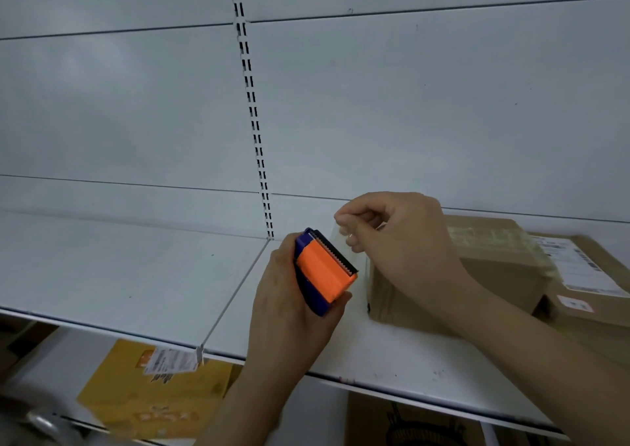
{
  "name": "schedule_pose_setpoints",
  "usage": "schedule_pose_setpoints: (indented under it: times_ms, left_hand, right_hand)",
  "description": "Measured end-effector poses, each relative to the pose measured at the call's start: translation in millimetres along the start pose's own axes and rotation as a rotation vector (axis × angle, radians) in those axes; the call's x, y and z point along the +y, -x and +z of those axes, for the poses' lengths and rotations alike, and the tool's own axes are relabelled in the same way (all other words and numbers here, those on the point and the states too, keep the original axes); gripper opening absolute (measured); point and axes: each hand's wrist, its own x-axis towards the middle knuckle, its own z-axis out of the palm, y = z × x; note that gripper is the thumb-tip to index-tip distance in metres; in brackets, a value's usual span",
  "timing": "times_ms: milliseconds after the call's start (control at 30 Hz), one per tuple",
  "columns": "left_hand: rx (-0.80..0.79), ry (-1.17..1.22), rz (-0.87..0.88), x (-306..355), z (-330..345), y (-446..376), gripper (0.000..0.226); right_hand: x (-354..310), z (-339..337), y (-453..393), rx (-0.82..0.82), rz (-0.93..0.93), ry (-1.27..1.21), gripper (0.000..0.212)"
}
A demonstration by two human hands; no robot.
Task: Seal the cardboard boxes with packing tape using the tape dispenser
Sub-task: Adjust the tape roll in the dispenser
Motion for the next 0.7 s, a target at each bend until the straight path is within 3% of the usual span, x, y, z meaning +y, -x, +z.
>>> schedule_pose_setpoints:
  times_ms: [167, 267, 367, 533, 700]
  left_hand:
    - [-0.165, -0.141, -0.015, -6.6, -7.5, -3.9, 0.098]
    - [-0.271, -0.144, -0.066, -6.9, -13.6, -5.2, 0.102]
    - [-0.352, 0.018, -0.173, 3.4, -20.7, -11.0, 0.09]
    - [-0.625, 0.279, -0.278, 10.1, -22.8, -17.8, 0.07]
    - [-0.69, 0.329, -0.351, 5.9, -9.0, -17.5, 0.065]
  right_hand:
    - [-20.1, -37.2, -35.1, 0.175, -0.075, -0.033, 0.013]
    - [-19.6, -52.0, -54.6, 0.11, -0.055, 0.033, 0.013]
    - [-12.9, -52.6, -72.0, 0.069, -0.08, 0.185, 0.012]
    - [11.7, -42.9, -116.3, -0.185, -0.074, 0.57, 0.012]
    - [40.4, -21.9, -140.5, -0.437, -0.142, 0.767, 0.012]
